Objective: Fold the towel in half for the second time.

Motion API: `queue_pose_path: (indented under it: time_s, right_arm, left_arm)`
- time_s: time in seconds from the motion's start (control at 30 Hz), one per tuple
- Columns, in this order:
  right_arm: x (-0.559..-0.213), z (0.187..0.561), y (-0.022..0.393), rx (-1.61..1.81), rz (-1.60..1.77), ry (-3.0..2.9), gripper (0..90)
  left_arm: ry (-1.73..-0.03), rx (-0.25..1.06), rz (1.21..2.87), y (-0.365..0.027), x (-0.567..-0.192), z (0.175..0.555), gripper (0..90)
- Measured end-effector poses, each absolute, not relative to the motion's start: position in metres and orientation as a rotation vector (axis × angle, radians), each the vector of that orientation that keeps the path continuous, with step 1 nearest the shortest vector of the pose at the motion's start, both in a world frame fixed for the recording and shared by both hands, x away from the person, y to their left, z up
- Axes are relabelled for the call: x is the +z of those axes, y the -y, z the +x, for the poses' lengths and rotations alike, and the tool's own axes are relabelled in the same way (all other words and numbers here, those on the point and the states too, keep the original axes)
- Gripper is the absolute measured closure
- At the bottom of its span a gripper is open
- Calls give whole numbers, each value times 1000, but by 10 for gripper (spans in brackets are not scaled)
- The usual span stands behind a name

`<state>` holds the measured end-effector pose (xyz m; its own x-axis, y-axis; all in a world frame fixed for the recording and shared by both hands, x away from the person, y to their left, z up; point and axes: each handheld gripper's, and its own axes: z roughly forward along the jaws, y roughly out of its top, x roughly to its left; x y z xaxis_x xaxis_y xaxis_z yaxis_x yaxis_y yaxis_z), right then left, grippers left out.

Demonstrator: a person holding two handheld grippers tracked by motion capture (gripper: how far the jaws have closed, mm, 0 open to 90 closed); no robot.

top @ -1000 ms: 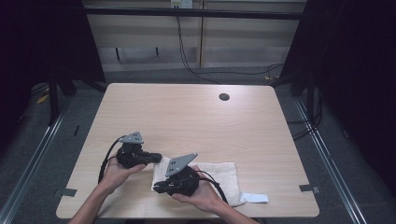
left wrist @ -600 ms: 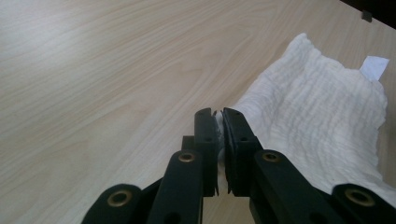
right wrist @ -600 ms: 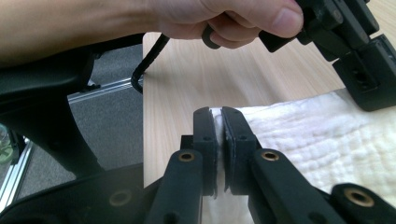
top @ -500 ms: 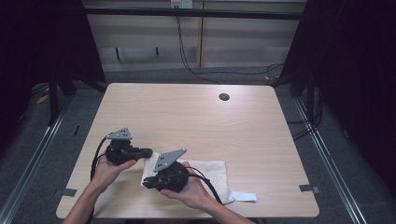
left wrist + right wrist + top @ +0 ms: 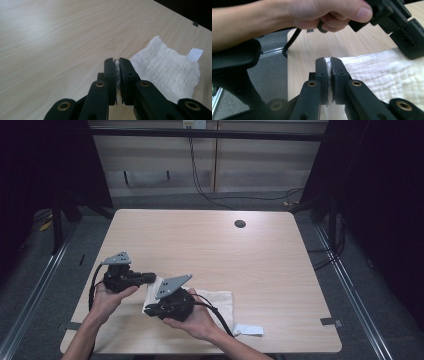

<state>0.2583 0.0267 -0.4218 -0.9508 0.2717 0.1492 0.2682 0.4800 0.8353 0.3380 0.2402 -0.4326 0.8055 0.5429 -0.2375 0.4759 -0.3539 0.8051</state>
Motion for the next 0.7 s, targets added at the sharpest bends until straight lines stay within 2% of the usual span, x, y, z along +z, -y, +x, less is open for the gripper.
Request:
queue_pose_path:
  time_s: [0.3, 0.43, 0.7]
  right_arm:
    - [-412, 263, -34, 1636, 491, -2638, 856]
    - [-406, 262, -32, 1690, 484, -2610, 857]
    - [-417, 256, -15, 1650, 526, -2587, 857]
  left_arm:
    - [-778, 126, 1956, -257, -414, 337, 853]
    - [-761, 151, 1974, -250, -409, 334, 853]
    - [-763, 86, 2007, -231, -421, 342, 852]
